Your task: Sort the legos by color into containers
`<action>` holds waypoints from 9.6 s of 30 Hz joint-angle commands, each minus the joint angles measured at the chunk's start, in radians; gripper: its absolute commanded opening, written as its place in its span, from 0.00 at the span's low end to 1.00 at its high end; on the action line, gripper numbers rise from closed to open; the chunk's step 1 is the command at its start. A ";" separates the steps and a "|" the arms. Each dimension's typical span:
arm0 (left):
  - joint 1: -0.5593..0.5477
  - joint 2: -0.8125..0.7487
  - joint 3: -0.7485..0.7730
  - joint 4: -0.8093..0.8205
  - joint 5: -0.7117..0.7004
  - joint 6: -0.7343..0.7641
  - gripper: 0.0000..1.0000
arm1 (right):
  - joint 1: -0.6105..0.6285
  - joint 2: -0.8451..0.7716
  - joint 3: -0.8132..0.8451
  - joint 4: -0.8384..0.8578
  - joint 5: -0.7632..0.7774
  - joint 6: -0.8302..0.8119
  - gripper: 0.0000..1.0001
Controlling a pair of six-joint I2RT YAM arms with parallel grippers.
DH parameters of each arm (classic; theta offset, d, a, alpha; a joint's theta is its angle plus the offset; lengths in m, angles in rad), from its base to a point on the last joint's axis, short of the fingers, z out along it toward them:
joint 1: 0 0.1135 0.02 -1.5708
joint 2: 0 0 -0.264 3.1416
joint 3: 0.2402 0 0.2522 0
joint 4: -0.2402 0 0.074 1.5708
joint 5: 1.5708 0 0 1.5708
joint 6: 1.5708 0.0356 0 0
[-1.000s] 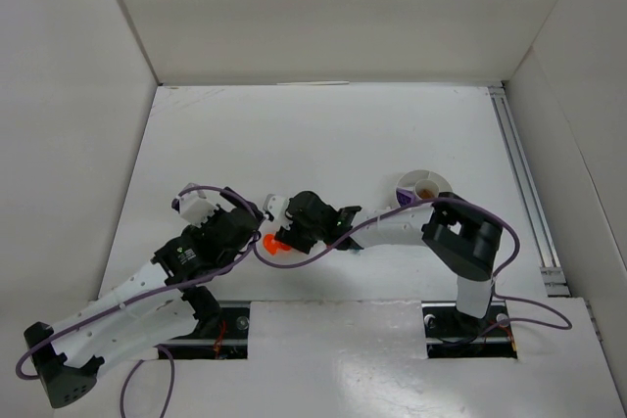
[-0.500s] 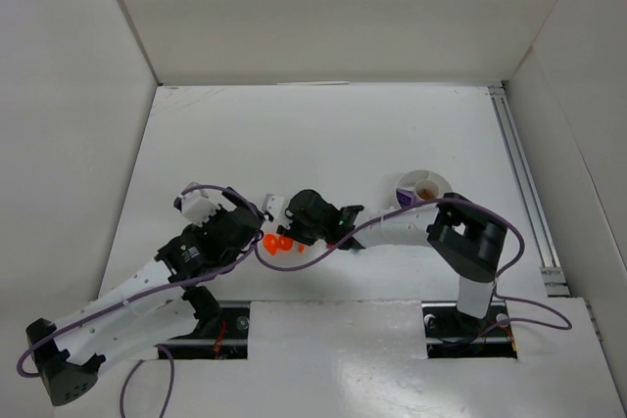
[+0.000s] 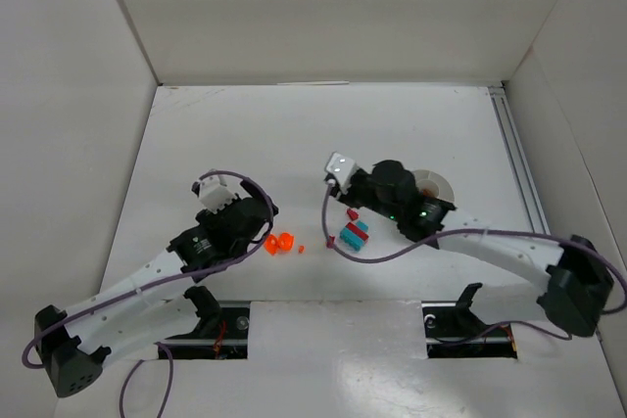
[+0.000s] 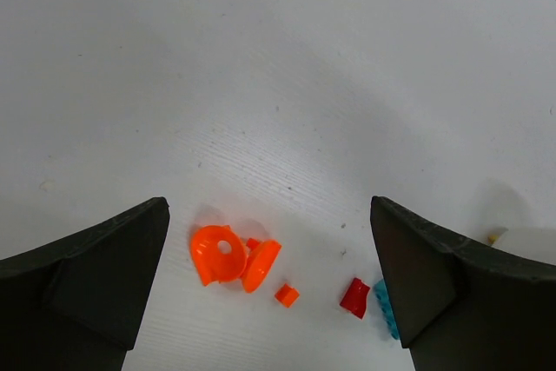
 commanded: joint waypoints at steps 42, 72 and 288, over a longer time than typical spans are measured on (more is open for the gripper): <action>0.221 0.268 0.039 0.411 0.469 0.399 1.00 | -0.701 -0.548 -0.494 0.158 -0.295 0.100 0.65; 0.221 0.144 -0.165 0.106 0.530 0.030 0.76 | -0.506 -0.540 -0.400 -0.068 -0.178 0.013 0.92; 0.486 0.182 0.203 0.172 0.418 0.305 0.99 | -0.073 0.231 0.154 -0.083 -0.399 -0.133 0.91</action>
